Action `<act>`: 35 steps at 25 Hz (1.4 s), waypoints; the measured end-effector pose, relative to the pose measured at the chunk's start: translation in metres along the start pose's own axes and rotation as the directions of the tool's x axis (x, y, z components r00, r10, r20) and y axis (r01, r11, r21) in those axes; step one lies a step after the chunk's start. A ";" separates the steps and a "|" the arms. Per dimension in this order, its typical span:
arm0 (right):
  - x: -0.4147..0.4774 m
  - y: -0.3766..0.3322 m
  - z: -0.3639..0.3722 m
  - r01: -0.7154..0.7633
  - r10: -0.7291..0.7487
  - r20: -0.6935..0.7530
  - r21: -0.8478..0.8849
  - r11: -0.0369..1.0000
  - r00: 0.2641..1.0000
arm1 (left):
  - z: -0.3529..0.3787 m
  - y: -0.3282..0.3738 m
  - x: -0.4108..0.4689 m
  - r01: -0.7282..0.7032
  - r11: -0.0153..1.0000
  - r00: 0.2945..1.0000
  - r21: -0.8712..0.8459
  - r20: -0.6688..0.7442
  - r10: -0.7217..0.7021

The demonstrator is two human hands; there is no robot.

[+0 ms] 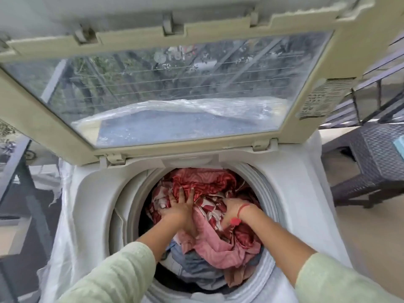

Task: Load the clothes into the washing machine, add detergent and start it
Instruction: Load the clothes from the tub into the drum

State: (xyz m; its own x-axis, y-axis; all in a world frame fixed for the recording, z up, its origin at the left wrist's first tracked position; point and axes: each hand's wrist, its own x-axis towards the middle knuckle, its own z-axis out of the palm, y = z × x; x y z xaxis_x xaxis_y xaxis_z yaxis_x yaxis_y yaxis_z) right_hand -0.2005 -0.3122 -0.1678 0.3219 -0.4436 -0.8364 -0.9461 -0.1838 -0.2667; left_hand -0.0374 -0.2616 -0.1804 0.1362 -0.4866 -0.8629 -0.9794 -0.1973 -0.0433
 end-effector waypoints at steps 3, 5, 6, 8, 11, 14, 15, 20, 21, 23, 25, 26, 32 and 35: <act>-0.079 0.015 -0.032 0.292 -0.164 -0.342 0.369 0.882 0.925 | -0.043 0.026 -0.062 -0.224 0.970 0.922 -0.091 -0.342 0.181; -0.137 0.032 -0.027 0.522 -0.157 -0.581 0.539 0.661 0.798 | -0.055 0.048 -0.102 -0.509 0.855 0.624 -0.098 -0.727 0.288; -0.165 0.044 -0.019 0.603 -0.109 -0.677 0.555 0.573 0.728 | -0.055 0.063 -0.123 -0.661 0.743 0.450 -0.106 -0.848 0.279; -0.207 0.077 0.008 0.711 0.035 -0.786 0.576 0.403 0.617 | -0.045 0.100 -0.160 -0.841 0.531 0.274 -0.107 -0.930 0.246; -0.254 0.155 0.070 0.737 0.361 -0.780 0.614 0.283 0.511 | -0.011 0.181 -0.198 -0.925 0.380 0.189 0.004 -0.863 0.469; -0.281 0.241 0.145 0.639 0.624 -0.622 0.730 0.242 0.473 | 0.023 0.259 -0.203 -0.933 0.342 0.198 0.116 -0.626 0.754; -0.288 0.267 0.167 0.607 0.693 -0.564 0.761 0.226 0.449 | 0.032 0.281 -0.198 -0.916 0.379 0.262 0.130 -0.523 0.812; -0.295 0.356 0.254 0.507 0.837 -0.330 0.859 0.075 0.436 | 0.073 0.374 -0.150 -0.675 0.623 0.699 0.396 0.071 0.711; -0.290 0.367 0.267 0.495 0.833 -0.309 0.868 0.049 0.459 | 0.080 0.388 -0.142 -0.653 0.639 0.738 0.407 0.152 0.657; -0.273 0.383 0.283 0.458 0.806 -0.282 0.889 0.015 0.521 | 0.088 0.409 -0.125 -0.621 0.670 0.779 0.407 0.217 0.589; -0.250 0.397 0.292 0.400 0.770 -0.257 0.917 0.002 0.584 | 0.094 0.430 -0.106 -0.586 0.700 0.808 0.409 0.223 0.545; -0.237 0.406 0.296 0.361 0.749 -0.251 0.932 0.017 0.613 | 0.098 0.442 -0.094 -0.567 0.723 0.822 0.395 0.208 0.531; -0.140 0.460 0.319 0.110 0.637 -0.145 0.990 0.094 0.757 | 0.150 0.469 -0.006 -0.453 0.835 0.876 0.313 -0.020 0.483; -0.075 0.489 0.336 -0.026 0.570 -0.057 0.990 0.137 0.820 | 0.197 0.465 0.050 -0.415 0.844 0.890 0.341 -0.038 0.453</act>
State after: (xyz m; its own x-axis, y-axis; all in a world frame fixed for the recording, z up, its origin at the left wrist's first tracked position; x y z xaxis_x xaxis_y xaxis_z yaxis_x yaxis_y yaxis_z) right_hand -0.6991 -0.0736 -0.3964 -0.2733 -0.5181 -0.8105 -0.1727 0.8553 -0.4885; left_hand -0.5152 -0.2105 -0.3430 -0.3171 -0.5554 -0.7688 -0.9335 0.3258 0.1497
